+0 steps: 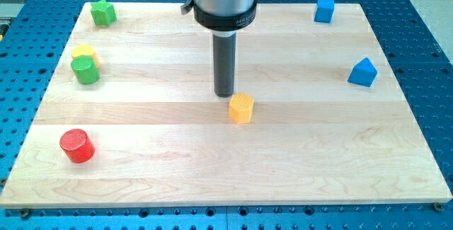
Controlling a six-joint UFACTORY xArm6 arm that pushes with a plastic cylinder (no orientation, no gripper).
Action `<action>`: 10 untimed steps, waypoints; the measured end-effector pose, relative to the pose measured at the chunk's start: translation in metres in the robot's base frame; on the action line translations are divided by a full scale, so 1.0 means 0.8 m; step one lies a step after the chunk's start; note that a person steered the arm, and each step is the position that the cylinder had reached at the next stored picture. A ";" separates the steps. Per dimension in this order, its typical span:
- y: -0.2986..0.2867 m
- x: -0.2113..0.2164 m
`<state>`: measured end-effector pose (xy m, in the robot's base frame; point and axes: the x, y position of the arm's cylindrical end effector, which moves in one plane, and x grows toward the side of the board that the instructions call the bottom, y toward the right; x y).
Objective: Push the yellow heart towards the bottom right side of the board
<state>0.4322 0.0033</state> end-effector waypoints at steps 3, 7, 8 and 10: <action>0.067 0.096; 0.008 0.146; -0.007 0.108; -0.349 0.051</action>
<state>0.4732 -0.2755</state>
